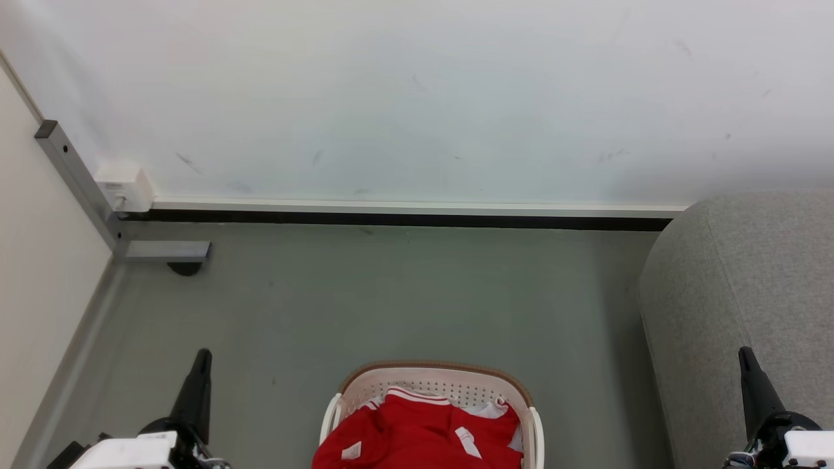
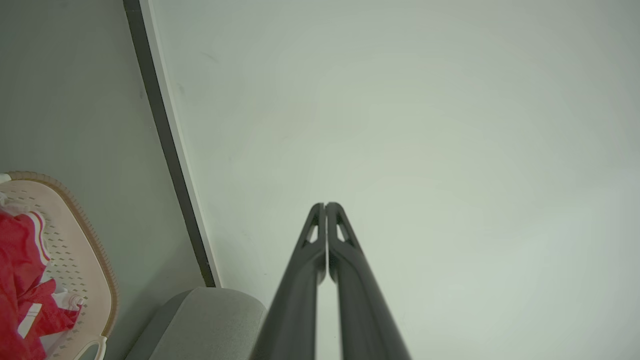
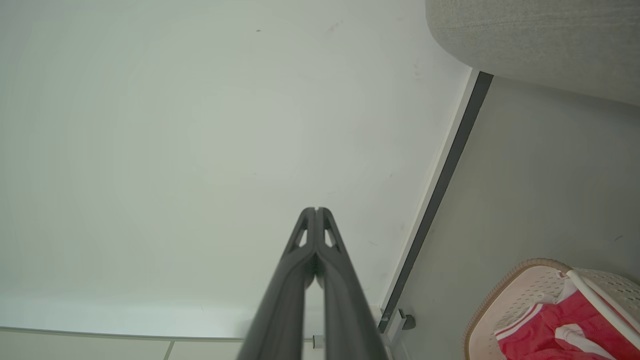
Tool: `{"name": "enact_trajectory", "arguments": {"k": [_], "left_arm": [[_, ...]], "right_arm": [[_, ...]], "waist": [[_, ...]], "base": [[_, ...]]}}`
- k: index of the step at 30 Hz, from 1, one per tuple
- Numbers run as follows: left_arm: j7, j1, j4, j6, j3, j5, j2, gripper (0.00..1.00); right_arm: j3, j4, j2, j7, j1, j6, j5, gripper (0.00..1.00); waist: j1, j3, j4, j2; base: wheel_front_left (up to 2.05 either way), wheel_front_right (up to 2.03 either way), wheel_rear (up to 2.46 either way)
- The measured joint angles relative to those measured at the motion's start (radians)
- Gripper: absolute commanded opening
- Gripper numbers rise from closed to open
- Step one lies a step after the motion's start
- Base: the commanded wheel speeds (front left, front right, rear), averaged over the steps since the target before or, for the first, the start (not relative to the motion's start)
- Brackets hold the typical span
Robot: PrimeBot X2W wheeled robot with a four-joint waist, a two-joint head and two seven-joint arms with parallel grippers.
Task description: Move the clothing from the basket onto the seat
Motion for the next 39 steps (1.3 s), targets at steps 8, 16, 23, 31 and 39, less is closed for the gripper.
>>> {"name": "enact_trajectory", "arguments": {"k": [8, 16, 23, 31, 39], "left_arm": [[0.0, 0.0, 0.0, 0.0, 0.0, 0.0, 0.0, 0.0], [0.0, 0.0, 0.0, 0.0, 0.0, 0.0, 0.0, 0.0], [0.0, 0.0, 0.0, 0.0, 0.0, 0.0, 0.0, 0.0], [0.0, 0.0, 0.0, 0.0, 0.0, 0.0, 0.0, 0.0], [0.0, 0.0, 0.0, 0.0, 0.0, 0.0, 0.0, 0.0]], "right_arm": [[0.0, 0.0, 0.0, 0.0, 0.0, 0.0, 0.0, 0.0], [0.0, 0.0, 0.0, 0.0, 0.0, 0.0, 0.0, 0.0], [0.0, 0.0, 0.0, 0.0, 0.0, 0.0, 0.0, 0.0], [0.0, 0.0, 0.0, 0.0, 0.0, 0.0, 0.0, 0.0], [0.0, 0.0, 0.0, 0.0, 0.0, 0.0, 0.0, 0.0]], "waist": [[0.0, 0.0, 0.0, 0.0], [0.0, 0.0, 0.0, 0.0], [0.0, 0.0, 0.0, 0.0], [0.0, 0.0, 0.0, 0.0], [0.0, 0.0, 0.0, 0.0]], "base": [[0.0, 0.0, 0.0], [0.0, 0.0, 0.0], [0.0, 0.0, 0.0], [0.0, 0.0, 0.0], [0.0, 0.0, 0.0]]}}
